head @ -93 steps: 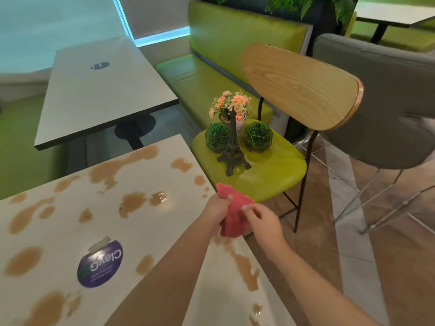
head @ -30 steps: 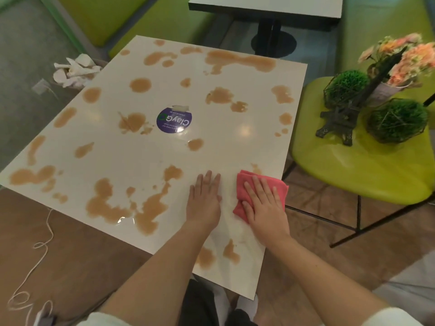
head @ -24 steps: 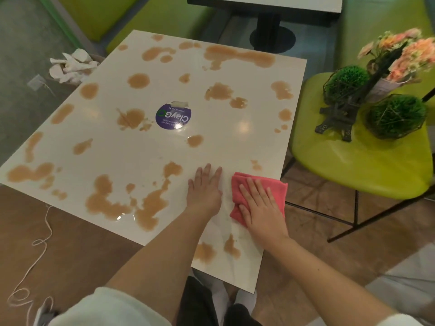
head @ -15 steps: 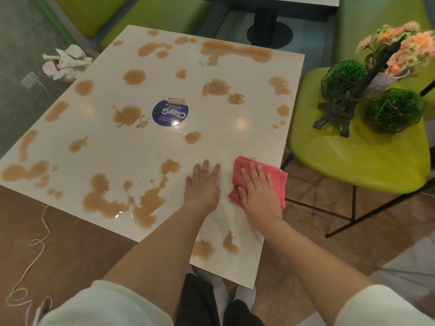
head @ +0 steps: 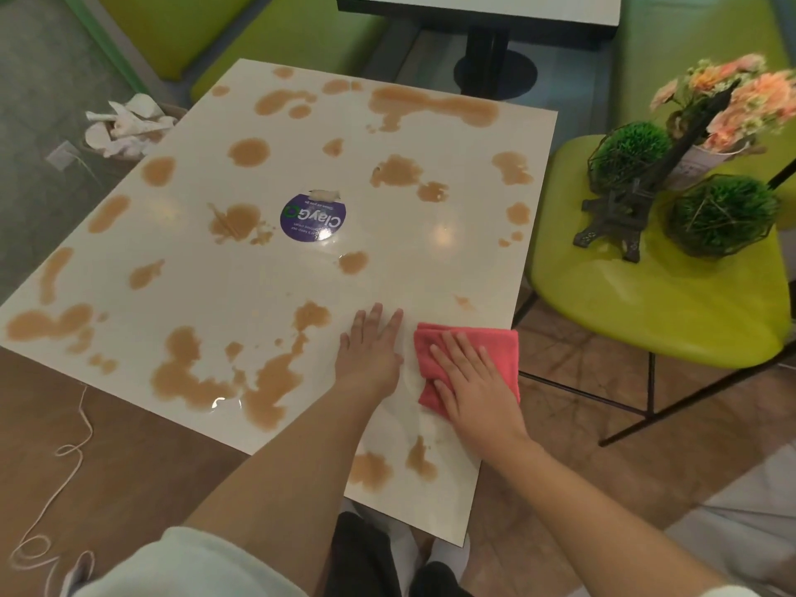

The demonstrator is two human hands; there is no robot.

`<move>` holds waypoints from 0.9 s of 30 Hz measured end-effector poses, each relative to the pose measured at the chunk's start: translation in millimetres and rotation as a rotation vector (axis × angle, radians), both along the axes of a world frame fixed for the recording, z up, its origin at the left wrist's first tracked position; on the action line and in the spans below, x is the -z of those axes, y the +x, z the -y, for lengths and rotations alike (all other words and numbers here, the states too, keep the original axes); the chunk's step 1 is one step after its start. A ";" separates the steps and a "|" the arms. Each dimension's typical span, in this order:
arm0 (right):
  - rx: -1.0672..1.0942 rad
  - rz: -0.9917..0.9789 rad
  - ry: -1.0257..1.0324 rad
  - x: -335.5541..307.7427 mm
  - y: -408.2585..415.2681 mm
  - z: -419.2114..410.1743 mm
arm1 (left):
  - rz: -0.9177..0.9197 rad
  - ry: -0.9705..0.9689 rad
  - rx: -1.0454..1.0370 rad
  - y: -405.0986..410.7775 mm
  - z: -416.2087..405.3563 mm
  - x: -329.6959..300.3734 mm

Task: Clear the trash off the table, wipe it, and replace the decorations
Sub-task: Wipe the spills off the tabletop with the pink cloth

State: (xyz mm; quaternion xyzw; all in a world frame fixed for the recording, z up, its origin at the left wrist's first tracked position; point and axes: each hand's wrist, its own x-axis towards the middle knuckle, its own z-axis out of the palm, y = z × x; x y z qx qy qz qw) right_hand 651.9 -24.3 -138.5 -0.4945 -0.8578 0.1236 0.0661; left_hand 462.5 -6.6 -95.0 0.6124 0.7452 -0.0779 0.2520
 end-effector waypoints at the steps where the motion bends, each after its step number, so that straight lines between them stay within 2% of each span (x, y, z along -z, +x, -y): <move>1: 0.021 -0.006 0.000 0.7 7.5 -0.1 | -0.001 0.005 0.001 -0.3 0.3 0.0; 6: 0.289 0.064 -0.063 -4.4 -10.6 -69.4 | -0.009 0.030 0.000 -1.3 0.6 6.7; 10: 0.162 0.069 -0.059 -9.2 -34.7 -70.3 | -0.005 0.045 -0.007 -1.7 -0.4 7.1; 14: -0.022 0.046 -0.035 -3.8 -10.6 -43.7 | -0.007 0.041 -0.022 -0.5 -0.2 3.5; 20: 0.186 0.110 -0.092 -7.0 -24.0 -89.4 | -0.033 0.042 -0.024 0.0 -2.5 1.6; 25: 0.038 0.065 -0.053 -6.6 -24.5 -25.4 | -0.008 0.035 -0.012 -1.7 -3.2 0.3; 27: -0.013 0.063 -0.086 -6.5 -17.4 -28.8 | -0.010 0.038 0.006 -4.0 -2.9 -0.3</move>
